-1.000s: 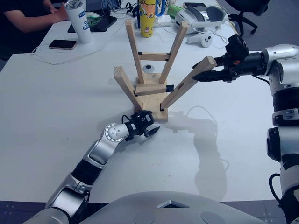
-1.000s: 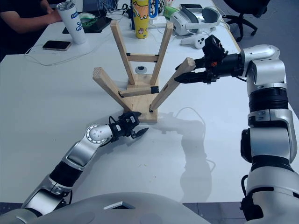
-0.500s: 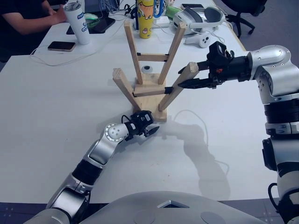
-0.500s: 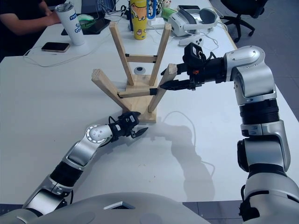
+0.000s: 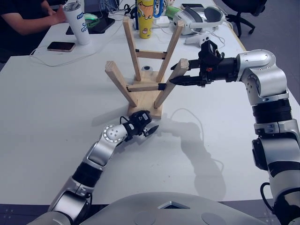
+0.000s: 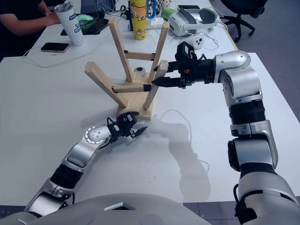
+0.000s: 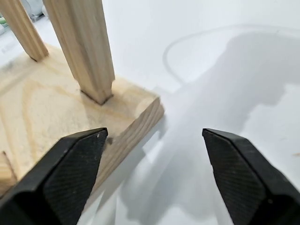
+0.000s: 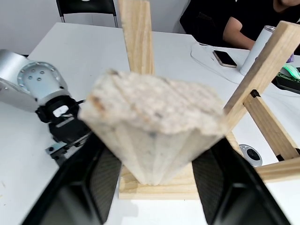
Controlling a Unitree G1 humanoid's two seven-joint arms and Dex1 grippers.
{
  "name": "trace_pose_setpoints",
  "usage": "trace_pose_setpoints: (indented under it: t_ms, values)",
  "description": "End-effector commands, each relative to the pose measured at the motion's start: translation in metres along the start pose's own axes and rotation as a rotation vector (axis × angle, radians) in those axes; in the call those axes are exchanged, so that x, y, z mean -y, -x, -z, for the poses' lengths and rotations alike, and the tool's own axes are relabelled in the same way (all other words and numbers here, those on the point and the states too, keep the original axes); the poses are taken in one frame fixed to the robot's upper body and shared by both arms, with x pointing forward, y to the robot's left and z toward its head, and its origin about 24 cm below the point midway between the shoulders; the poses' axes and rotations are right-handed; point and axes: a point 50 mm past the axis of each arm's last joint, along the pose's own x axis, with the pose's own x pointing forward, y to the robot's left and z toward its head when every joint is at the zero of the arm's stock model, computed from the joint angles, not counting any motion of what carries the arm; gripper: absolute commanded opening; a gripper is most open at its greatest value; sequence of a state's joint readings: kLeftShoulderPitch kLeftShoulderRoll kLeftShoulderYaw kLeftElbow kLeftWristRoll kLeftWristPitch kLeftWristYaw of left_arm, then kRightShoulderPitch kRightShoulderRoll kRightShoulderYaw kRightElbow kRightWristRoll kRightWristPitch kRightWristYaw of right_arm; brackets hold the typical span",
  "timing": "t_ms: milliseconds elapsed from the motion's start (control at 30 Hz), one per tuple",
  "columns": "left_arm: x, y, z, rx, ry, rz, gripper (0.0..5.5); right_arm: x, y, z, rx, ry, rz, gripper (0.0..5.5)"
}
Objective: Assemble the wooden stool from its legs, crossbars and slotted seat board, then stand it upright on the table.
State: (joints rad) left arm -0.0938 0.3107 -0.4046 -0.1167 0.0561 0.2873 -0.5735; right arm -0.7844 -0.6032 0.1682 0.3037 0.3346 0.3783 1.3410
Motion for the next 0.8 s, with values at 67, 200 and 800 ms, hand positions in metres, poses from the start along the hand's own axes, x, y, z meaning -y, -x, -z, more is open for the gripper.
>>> trace_pose_setpoints:
  t_ms: [67, 200, 800]
  values:
    - [0.000, 0.031, -0.045, 0.351, -0.231, -0.161, 3.74, -0.012, -0.008, 0.048, -0.115, -0.193, 0.028, 2.06]
    - [-0.021, 0.059, -0.092, 0.539, -0.545, -0.478, 3.74, -0.014, -0.007, 0.050, -0.124, -0.199, 0.035, 2.06]
    - [-0.020, -0.019, -0.059, -0.143, -0.861, -0.282, 3.74, -0.012, -0.021, 0.052, -0.164, -0.181, -0.002, 2.06]
